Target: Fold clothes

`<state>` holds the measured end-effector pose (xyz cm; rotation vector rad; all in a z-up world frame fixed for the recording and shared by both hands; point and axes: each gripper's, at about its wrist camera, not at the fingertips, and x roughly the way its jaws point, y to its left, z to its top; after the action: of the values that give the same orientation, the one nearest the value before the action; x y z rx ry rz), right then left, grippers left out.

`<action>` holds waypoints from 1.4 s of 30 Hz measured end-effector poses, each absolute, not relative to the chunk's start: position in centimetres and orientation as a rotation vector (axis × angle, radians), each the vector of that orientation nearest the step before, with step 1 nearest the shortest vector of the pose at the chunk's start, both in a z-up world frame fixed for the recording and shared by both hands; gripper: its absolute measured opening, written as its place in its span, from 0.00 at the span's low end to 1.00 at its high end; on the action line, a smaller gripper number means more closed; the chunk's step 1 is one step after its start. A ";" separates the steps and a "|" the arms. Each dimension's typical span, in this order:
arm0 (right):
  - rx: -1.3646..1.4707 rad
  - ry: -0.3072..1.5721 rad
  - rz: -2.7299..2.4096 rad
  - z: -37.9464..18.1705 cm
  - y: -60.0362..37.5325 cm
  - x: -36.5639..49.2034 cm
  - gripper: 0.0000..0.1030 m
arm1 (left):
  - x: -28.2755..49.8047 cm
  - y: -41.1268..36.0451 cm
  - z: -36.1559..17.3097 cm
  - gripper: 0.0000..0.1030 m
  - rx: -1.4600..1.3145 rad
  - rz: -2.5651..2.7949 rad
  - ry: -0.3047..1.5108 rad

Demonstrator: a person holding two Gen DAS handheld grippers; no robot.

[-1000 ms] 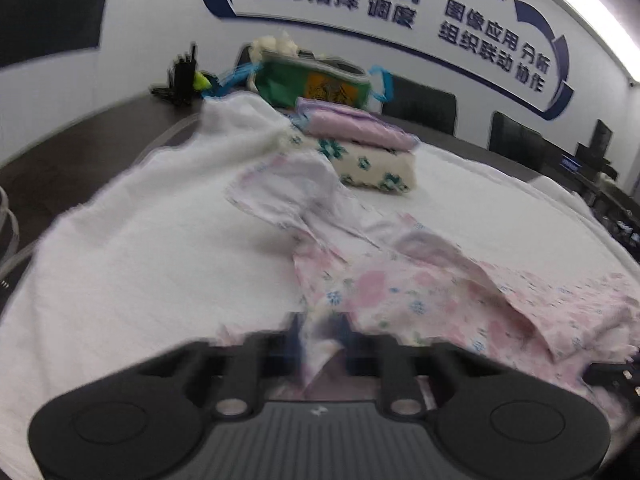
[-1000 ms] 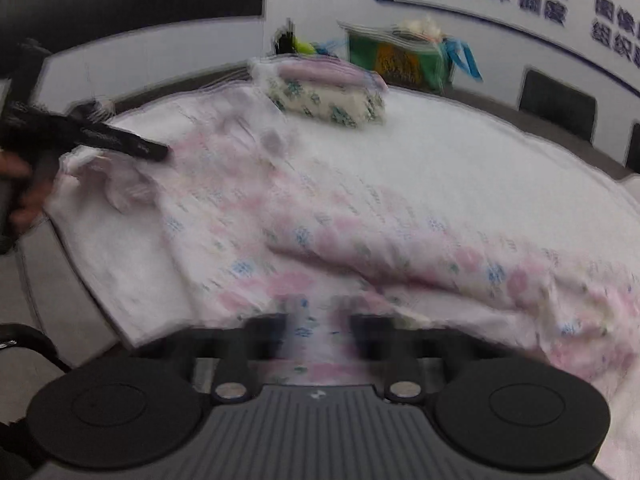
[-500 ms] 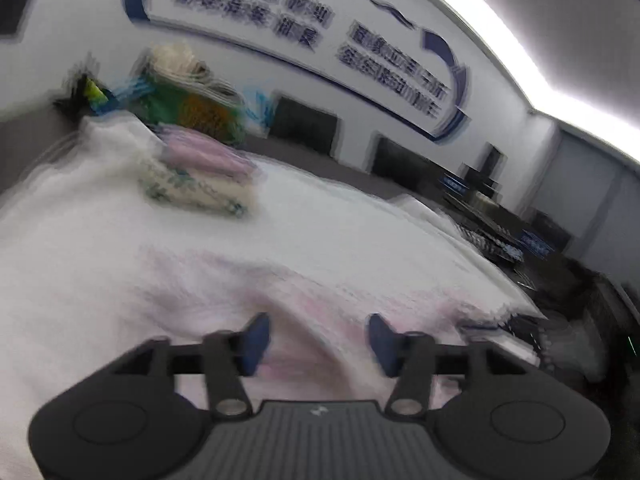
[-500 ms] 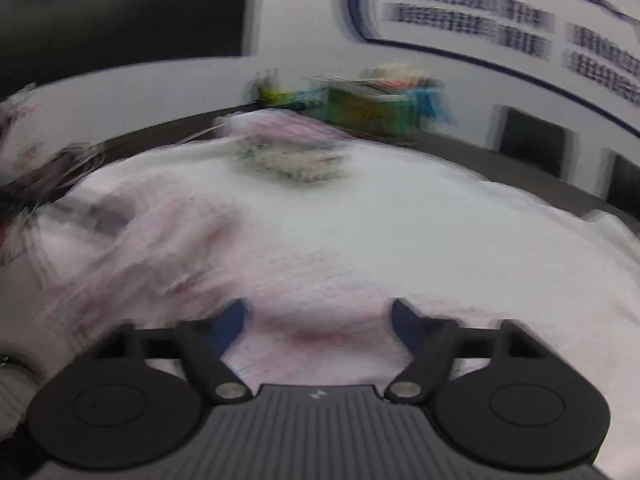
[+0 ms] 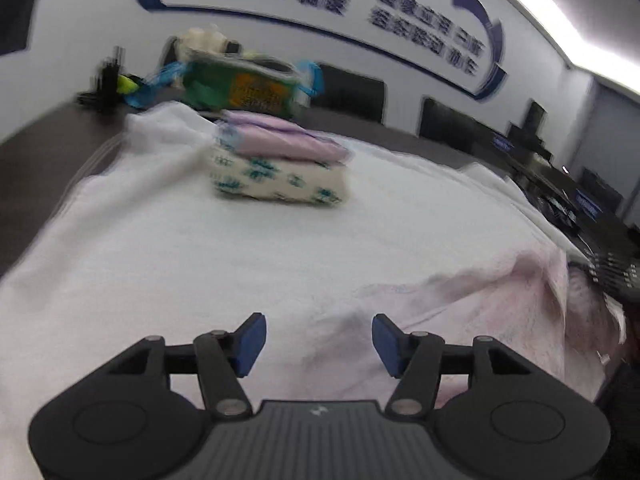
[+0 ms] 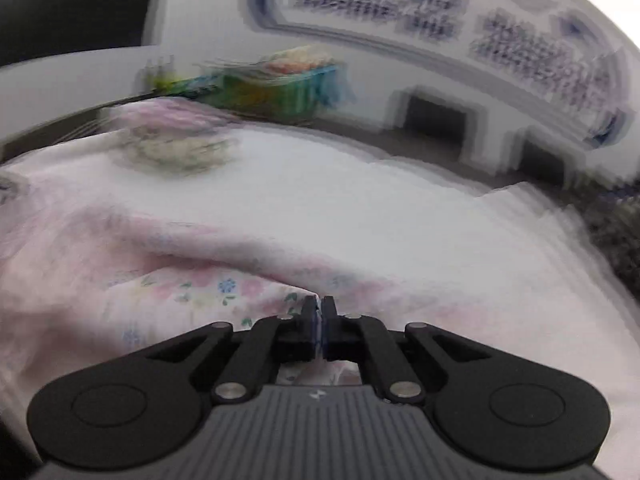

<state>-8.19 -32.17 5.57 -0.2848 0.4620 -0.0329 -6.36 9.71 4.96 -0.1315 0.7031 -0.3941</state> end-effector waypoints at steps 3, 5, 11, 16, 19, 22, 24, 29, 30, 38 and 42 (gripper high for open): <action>-0.259 0.392 -0.173 6.5 -33.5 -7.3 0.25 | -5.8 7.6 4.5 0.56 -0.085 -0.435 0.708; -0.167 0.380 -0.114 7.5 -33.6 -9.1 0.61 | -5.5 7.1 4.3 0.57 -0.079 -0.474 0.710; 0.266 0.610 0.334 4.7 -34.0 -16.8 0.64 | -4.7 5.2 3.5 0.75 0.000 -0.668 0.679; 0.246 0.717 0.391 1.6 -30.4 -18.6 0.66 | -2.8 -0.3 2.4 0.73 0.211 -0.721 0.691; 0.166 0.707 0.371 1.0 -28.0 -17.9 0.68 | -0.5 -1.8 2.1 0.16 0.159 -0.693 0.784; 0.039 0.670 0.298 0.4 -26.3 -17.2 0.06 | 1.0 -0.6 3.9 0.02 -0.030 -0.707 0.845; -0.026 0.629 0.271 2.4 -27.3 -17.9 0.03 | 0.8 1.1 6.2 0.02 -0.158 -0.708 0.817; -0.189 0.377 0.218 12.3 -31.6 -21.8 0.02 | -2.4 3.8 15.1 0.02 -0.381 -0.857 0.660; -0.239 0.305 0.201 14.8 -31.9 -22.7 0.02 | -3.4 4.0 17.6 0.02 -0.404 -0.876 0.607; -0.502 -0.161 0.058 33.1 -32.2 -26.1 0.02 | -9.0 4.8 37.3 0.03 -0.476 -0.886 0.249; -0.540 -0.160 0.039 36.6 -33.0 -22.3 0.03 | -6.6 1.8 39.9 0.03 -0.399 -0.769 0.206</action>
<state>-22.26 -32.98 36.57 -0.5404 -0.1603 0.0392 -6.65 1.77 39.89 -0.3991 0.2058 -0.7694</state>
